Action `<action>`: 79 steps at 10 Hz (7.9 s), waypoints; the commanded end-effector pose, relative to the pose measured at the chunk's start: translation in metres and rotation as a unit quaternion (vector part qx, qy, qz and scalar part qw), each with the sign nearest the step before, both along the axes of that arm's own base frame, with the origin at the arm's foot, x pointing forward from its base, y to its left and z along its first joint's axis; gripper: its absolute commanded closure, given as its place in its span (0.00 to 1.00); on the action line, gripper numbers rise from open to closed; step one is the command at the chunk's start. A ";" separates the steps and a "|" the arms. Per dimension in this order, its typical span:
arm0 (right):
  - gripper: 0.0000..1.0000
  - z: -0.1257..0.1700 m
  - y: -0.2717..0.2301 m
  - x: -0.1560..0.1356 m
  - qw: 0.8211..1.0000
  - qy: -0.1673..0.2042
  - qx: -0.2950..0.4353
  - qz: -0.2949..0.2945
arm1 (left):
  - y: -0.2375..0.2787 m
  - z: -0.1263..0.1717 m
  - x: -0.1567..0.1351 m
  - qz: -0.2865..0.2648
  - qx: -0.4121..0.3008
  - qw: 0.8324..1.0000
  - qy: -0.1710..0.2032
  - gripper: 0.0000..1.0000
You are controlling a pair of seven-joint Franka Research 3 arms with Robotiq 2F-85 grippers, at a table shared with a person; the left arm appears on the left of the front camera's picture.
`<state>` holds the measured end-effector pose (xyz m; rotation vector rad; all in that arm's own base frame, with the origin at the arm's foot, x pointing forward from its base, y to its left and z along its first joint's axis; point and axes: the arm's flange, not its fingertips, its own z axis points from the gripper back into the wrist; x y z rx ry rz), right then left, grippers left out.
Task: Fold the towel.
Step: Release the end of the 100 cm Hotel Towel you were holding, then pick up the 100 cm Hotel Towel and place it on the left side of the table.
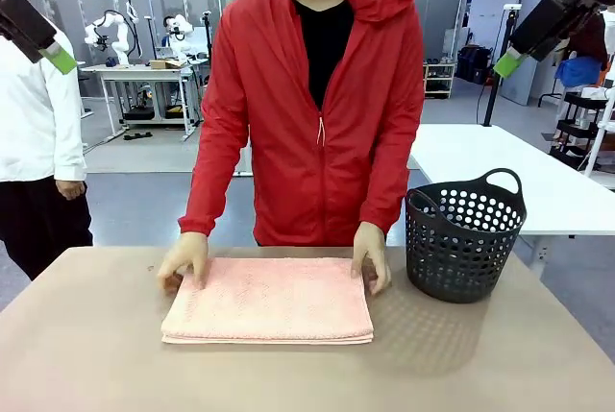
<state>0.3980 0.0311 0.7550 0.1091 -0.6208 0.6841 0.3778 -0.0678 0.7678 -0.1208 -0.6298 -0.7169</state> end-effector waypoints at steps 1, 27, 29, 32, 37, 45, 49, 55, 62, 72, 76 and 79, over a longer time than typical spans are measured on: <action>0.00 0.006 -0.002 -0.003 1.000 -0.005 0.004 0.000 | 0.006 0.004 -0.003 0.003 -0.005 1.000 0.004 0.00; 0.00 0.006 -0.002 -0.003 1.000 -0.005 0.004 0.000 | 0.006 0.004 -0.003 0.003 -0.005 1.000 0.004 0.00; 0.00 0.006 -0.002 -0.003 1.000 -0.005 0.004 0.000 | 0.006 0.004 -0.003 0.003 -0.005 1.000 0.004 0.00; 0.00 0.006 -0.002 -0.003 1.000 -0.005 0.004 0.000 | 0.006 0.004 -0.003 0.003 -0.005 1.000 0.004 0.00; 0.00 0.006 -0.002 -0.003 1.000 -0.005 0.004 0.000 | 0.006 0.001 0.000 0.004 -0.004 1.000 0.000 0.00; 0.00 0.006 -0.002 -0.003 1.000 -0.005 0.004 0.000 | -0.041 -0.252 0.019 0.054 -0.226 0.958 0.168 0.00; 0.00 0.006 -0.002 -0.003 1.000 -0.005 0.004 0.000 | -0.108 -0.367 0.030 0.079 -0.287 0.927 0.227 0.00; 0.00 0.006 -0.002 -0.003 1.000 -0.005 0.004 0.000 | -0.160 -0.454 0.046 0.100 -0.313 0.887 0.323 0.00; 0.00 0.006 -0.002 -0.003 1.000 -0.005 0.004 0.000 | -0.182 -0.503 0.049 0.094 -0.361 0.848 0.375 0.00; 0.00 0.006 -0.002 -0.003 1.000 -0.005 0.004 0.000 | -0.195 -0.514 0.043 0.113 -0.374 0.843 0.371 1.00; 0.00 0.006 -0.002 -0.003 1.000 -0.005 0.004 0.000 | -0.156 -0.492 0.046 0.108 -0.381 0.848 0.352 1.00; 0.00 0.006 -0.002 -0.003 1.000 -0.005 0.004 0.000 | -0.098 -0.464 0.050 0.093 -0.381 0.853 0.346 1.00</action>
